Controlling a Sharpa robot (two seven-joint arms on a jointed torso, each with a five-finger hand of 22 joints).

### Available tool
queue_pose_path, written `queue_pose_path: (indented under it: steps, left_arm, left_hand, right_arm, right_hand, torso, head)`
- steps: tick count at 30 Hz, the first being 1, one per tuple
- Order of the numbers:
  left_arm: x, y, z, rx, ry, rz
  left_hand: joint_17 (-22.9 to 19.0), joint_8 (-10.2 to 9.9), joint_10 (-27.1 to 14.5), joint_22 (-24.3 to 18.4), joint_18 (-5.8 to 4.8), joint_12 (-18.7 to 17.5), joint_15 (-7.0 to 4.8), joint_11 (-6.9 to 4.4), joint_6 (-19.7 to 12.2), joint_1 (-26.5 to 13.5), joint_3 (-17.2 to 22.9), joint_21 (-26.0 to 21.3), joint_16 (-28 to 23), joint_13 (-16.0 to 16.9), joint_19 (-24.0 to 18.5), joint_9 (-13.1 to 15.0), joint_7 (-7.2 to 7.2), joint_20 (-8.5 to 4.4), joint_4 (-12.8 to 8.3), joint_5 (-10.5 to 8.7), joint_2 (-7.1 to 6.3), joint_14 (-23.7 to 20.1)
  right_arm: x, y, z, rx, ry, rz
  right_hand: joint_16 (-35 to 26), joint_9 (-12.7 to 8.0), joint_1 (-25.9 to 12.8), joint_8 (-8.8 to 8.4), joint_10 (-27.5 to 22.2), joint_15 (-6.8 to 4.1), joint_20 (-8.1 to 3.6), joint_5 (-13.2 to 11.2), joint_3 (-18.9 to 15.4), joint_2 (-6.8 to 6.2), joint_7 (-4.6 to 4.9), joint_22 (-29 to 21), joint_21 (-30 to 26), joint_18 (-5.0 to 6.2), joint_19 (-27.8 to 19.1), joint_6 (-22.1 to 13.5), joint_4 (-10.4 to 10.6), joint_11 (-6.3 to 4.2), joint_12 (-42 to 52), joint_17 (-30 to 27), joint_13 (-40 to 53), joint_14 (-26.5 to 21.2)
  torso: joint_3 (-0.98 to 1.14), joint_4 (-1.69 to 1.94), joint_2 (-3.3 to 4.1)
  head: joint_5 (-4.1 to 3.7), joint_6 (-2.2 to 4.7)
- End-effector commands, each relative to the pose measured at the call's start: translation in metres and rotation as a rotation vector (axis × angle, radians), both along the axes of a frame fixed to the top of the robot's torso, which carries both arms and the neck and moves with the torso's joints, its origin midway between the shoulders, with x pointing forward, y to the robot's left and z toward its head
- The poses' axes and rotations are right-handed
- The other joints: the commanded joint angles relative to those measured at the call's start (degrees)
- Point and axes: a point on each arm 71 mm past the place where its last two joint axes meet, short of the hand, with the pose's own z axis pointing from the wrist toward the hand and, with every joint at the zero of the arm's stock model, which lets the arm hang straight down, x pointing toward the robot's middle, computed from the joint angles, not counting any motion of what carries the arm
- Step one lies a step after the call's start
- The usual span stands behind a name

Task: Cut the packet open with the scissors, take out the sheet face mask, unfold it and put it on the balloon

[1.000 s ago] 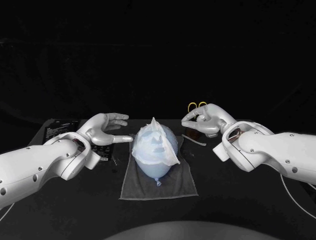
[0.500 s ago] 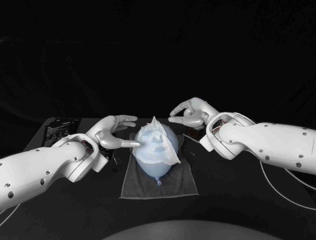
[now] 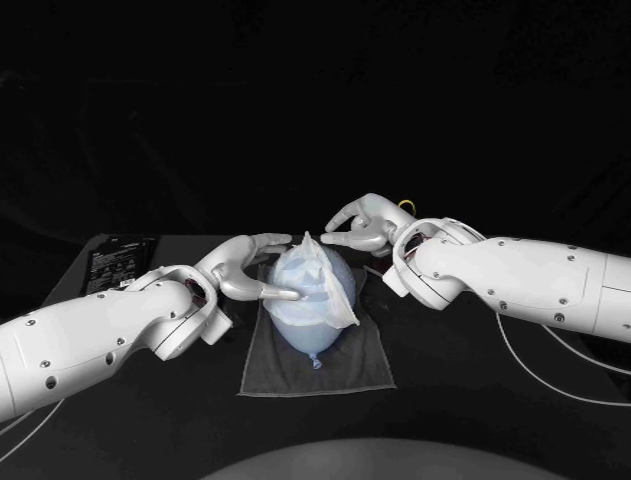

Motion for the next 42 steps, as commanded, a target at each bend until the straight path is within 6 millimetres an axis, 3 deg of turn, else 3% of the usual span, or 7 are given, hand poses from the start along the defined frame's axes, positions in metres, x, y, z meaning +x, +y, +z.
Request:
queue_pose_path:
  steps: [1,3,6,10,23,42]
  left_arm:
    - [-0.001,-0.003,-0.003,0.027,0.031,-0.014]
    - [0.000,-0.005,-0.003,0.031,0.035,-0.015]
    - [0.000,-0.008,-0.004,0.039,0.038,-0.017]
    - [0.000,-0.010,-0.004,0.047,0.037,-0.021]
    - [0.000,-0.011,-0.007,0.074,0.057,-0.031]
    - [0.000,-0.011,-0.008,0.096,0.059,-0.034]
  left_hand:
    - [-0.1,-0.7,-0.3,0.0,-0.77,-0.2,-0.19,0.24,-1.2,-0.8,-0.3,-0.2,-0.4,0.1,-0.7,-0.2,2.85,0.02,0.0,-0.07,-0.03,-0.5]
    - [-0.1,-0.9,-0.3,0.0,-0.77,-0.2,-0.37,0.19,-1.5,-0.8,-0.3,-0.1,-0.5,0.1,-0.9,-0.2,4.39,0.02,0.1,-0.08,-0.06,-0.6]
    - [-0.1,-1.1,-0.6,0.0,-0.76,-0.3,-0.79,0.59,-2.0,-0.8,-0.3,-0.1,-0.5,0.1,-1.1,-0.2,5.57,0.02,0.0,-0.08,-0.07,-0.6]
    - [-0.1,-1.1,-0.5,0.0,-0.76,-0.2,-1.15,0.80,-2.0,-0.7,-0.3,-0.1,-0.5,0.1,-1.2,-0.2,6.24,0.03,0.0,-0.06,-0.06,-0.7]
    - [-0.1,-0.3,0.3,0.1,-0.74,0.3,-1.75,1.13,-0.7,0.1,-0.2,0.0,-0.7,0.3,-1.2,0.2,7.35,0.02,0.0,-0.01,0.01,-0.8]
    - [-0.1,0.8,1.2,0.1,-0.71,1.0,-2.42,1.47,1.3,1.2,-0.1,0.0,-0.8,0.5,-1.3,0.7,7.76,-0.02,0.0,0.04,0.09,-0.9]
  right_arm:
    - [-0.001,0.006,-0.003,-0.026,0.036,0.042]
    - [0.000,0.008,-0.004,-0.027,0.044,0.051]
    - [0.001,0.012,-0.005,-0.027,0.053,0.056]
    - [0.004,0.014,-0.006,-0.030,0.059,0.054]
    - [0.010,0.017,-0.011,-0.052,0.083,0.044]
    - [0.010,0.022,-0.020,-0.084,0.135,0.063]
  right_hand:
    - [0.2,0.0,-0.8,-0.19,1.8,0.30,0.47,0.0,-0.6,0.06,-0.09,11.3,0.5,-0.29,1.3,0.9,0.5,0.32,0.4,15.1,9.7,5.9]
    - [0.2,0.0,-0.9,-0.22,1.8,0.28,0.47,0.0,-0.8,0.16,-0.12,11.3,0.4,-0.28,1.3,1.0,0.7,0.30,0.4,15.1,9.7,5.9]
    - [0.2,0.0,-1.1,-0.28,1.8,0.25,0.47,0.0,-1.0,0.35,-0.17,11.3,0.3,-0.24,1.3,1.2,1.1,0.26,0.4,15.1,9.7,5.9]
    - [0.2,0.0,-1.1,-0.30,1.8,0.24,0.46,0.0,-1.1,0.40,-0.17,11.3,0.4,-0.25,1.3,1.2,1.2,0.25,0.3,15.1,9.7,5.9]
    - [0.2,-0.1,-1.2,-0.40,1.7,0.20,0.45,0.0,-1.3,0.88,-0.25,11.2,0.2,-0.21,1.2,1.5,1.8,0.19,0.3,15.1,9.6,5.9]
    - [0.2,-0.1,-1.4,-0.59,1.5,0.17,0.41,-0.1,-1.9,0.82,-0.28,11.1,-0.5,-0.07,1.0,1.7,2.5,0.17,0.1,15.1,9.4,5.9]
  torso:
    - [0.01,0.07,-0.02]
    - [0.01,0.12,-0.01]
    - [0.03,0.10,-0.03]
    - [-0.04,0.08,-0.03]
    - [0.00,0.06,0.03]
    - [0.06,0.08,0.10]
  head:
    - [-0.13,-0.19]
    - [-0.12,-0.20]
    - [-0.17,-0.14]
    - [-0.11,-0.22]
    - [-0.06,-0.38]
    - [-0.05,-0.59]
